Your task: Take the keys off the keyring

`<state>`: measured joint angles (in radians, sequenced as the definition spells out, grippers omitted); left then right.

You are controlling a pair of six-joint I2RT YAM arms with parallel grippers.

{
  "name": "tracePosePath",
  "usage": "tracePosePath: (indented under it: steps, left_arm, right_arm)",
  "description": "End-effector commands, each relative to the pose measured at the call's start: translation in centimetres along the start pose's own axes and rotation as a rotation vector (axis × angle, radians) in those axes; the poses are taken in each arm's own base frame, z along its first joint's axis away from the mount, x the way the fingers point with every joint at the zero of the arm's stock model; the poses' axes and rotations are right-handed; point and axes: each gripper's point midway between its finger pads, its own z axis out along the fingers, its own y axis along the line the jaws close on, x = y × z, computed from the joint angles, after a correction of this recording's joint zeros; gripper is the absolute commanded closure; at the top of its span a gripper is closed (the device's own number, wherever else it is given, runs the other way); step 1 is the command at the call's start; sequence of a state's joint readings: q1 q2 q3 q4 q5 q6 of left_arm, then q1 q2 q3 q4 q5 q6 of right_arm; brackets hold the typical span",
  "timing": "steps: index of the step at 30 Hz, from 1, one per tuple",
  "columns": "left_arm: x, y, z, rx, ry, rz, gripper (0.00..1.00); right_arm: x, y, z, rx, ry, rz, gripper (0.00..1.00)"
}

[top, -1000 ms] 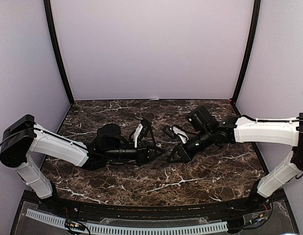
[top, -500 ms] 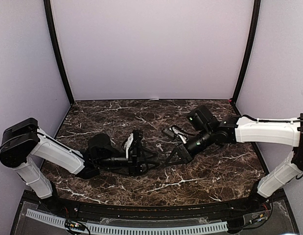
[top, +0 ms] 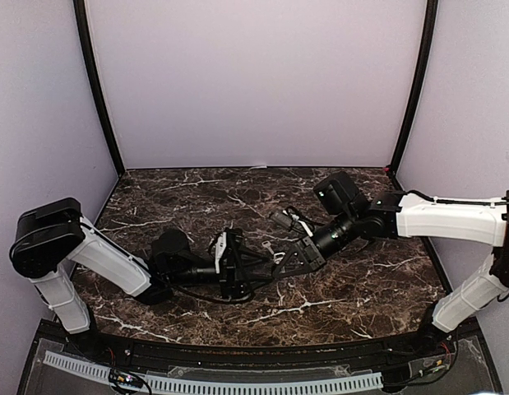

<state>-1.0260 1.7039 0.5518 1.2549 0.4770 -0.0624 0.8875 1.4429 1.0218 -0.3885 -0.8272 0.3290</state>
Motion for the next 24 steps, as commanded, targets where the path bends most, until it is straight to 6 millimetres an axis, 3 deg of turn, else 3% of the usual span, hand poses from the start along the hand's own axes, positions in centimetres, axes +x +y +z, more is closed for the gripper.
tracePosePath:
  steps: [1, 7, 12, 24]
  left_arm:
    - [-1.7, -0.6, 0.8, 0.046, -0.064, 0.084, 0.44]
    - [-1.7, -0.5, 1.8, 0.043, -0.073, 0.093, 0.47]
    - [-2.5, -0.5, 2.0, 0.034, -0.109, 0.104, 0.65]
    - [-3.4, -0.6, 2.2, 0.028, -0.160, 0.107, 0.67]
  right_arm:
    - [-1.6, 2.0, -0.8, -0.053, -0.041, -0.046, 1.00]
    - [-1.8, 2.1, -0.8, -0.063, -0.045, -0.045, 1.00]
    - [-1.7, 2.4, -0.8, -0.084, -0.045, -0.045, 1.00]
    - [-1.3, 2.3, -0.6, -0.093, -0.039, -0.035, 1.00]
